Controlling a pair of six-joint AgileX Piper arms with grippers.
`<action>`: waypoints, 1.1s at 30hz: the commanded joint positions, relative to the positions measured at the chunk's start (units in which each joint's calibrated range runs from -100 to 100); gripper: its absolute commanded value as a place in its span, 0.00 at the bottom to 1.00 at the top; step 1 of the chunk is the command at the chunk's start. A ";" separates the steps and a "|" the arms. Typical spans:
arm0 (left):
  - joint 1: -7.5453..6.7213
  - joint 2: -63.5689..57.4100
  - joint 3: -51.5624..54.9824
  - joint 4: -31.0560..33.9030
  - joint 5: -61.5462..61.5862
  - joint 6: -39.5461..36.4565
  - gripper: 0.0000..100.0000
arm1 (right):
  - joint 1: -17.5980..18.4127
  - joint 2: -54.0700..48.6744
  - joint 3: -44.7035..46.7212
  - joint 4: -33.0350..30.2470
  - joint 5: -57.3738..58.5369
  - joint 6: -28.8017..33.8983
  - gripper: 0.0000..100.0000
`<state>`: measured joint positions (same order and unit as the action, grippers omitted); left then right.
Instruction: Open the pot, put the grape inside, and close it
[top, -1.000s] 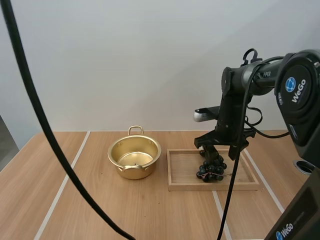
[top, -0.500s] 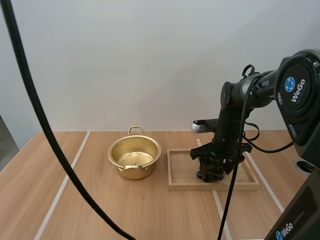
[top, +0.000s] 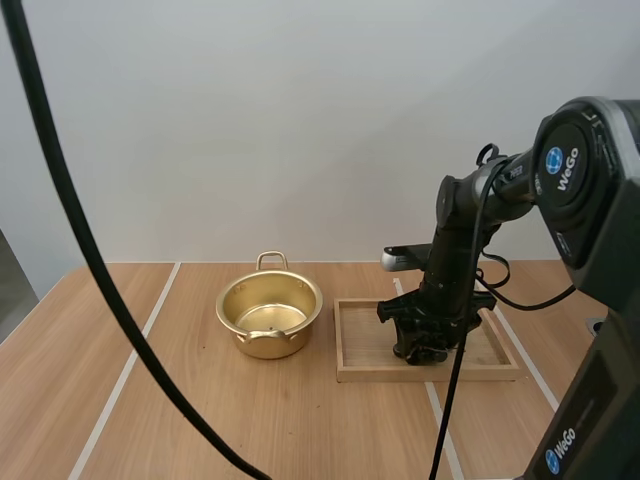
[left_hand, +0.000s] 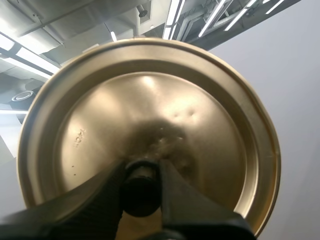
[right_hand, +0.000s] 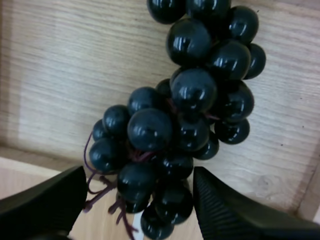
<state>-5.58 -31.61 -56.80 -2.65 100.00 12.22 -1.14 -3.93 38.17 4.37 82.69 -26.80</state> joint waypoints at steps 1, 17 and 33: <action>-0.13 -0.28 -0.37 -0.04 0.00 -0.75 0.00 | 0.05 0.81 0.32 -1.08 -1.10 -0.24 1.00; -0.13 -0.28 -0.37 -0.04 0.00 -0.75 0.00 | 0.05 0.86 0.32 0.38 -5.07 -0.15 0.00; -0.13 -0.28 -0.37 -0.04 0.00 -0.75 0.00 | 0.05 -3.05 0.32 0.46 -3.61 -1.23 0.00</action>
<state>-5.58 -31.61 -56.80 -2.65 100.00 12.22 -1.14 -4.65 38.27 4.72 78.89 -27.18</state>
